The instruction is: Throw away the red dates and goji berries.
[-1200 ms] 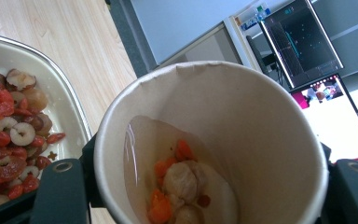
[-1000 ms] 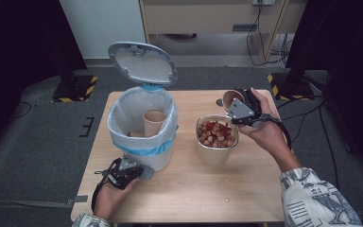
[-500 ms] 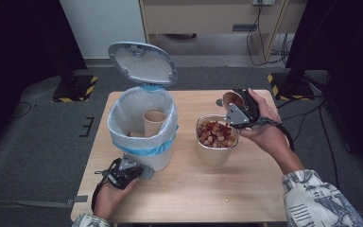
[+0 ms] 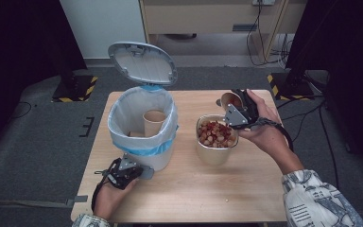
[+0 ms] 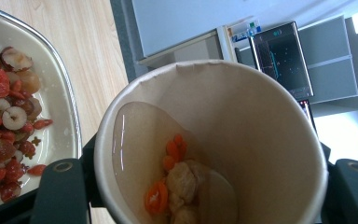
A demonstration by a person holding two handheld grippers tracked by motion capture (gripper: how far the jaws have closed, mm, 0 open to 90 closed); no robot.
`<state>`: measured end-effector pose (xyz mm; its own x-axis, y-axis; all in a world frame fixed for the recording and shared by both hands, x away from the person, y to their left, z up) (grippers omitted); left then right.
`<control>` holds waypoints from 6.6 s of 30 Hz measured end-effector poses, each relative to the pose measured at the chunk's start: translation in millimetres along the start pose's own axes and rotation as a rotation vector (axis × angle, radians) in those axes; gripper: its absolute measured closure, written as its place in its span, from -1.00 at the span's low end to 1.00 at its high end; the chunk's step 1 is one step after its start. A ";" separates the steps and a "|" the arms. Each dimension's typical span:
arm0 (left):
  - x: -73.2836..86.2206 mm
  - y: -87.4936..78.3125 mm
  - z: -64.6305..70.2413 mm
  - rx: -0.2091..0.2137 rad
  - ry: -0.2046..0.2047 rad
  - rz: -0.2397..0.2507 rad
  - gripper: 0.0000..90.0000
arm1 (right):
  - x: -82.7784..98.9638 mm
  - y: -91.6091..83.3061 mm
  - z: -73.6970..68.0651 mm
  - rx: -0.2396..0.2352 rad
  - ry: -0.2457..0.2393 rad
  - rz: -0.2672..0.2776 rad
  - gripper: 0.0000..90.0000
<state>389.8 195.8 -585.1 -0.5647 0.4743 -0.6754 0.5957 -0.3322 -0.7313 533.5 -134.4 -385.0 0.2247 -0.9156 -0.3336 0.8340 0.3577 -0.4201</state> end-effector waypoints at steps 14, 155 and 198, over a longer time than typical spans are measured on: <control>0.0 0.0 0.1 0.000 0.000 0.001 1.00 | 1.3 -0.9 1.2 0.005 -0.009 -0.008 -0.34; -0.3 0.2 -0.3 0.003 -0.006 0.004 1.00 | -40.8 -30.2 25.9 0.271 -0.958 -0.277 -0.33; 0.0 0.1 -0.4 0.006 -0.006 0.003 1.00 | -23.9 -24.2 21.7 0.219 -0.761 -0.228 -0.35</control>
<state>390.1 196.0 -585.0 -0.5665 0.4686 -0.6779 0.5937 -0.3384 -0.7301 518.8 -125.1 -348.5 0.2526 -0.8636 0.4364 0.9621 0.1763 -0.2080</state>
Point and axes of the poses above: each handheld gripper's, and its own axes: y roughly forward along the jaws, x roughly out of its underside, z roughly to its right, the point moved 10 cm from there along y, roughly forward along the jaws, and after that the axes turned 7 degrees about -x, right-handed, at the moved point
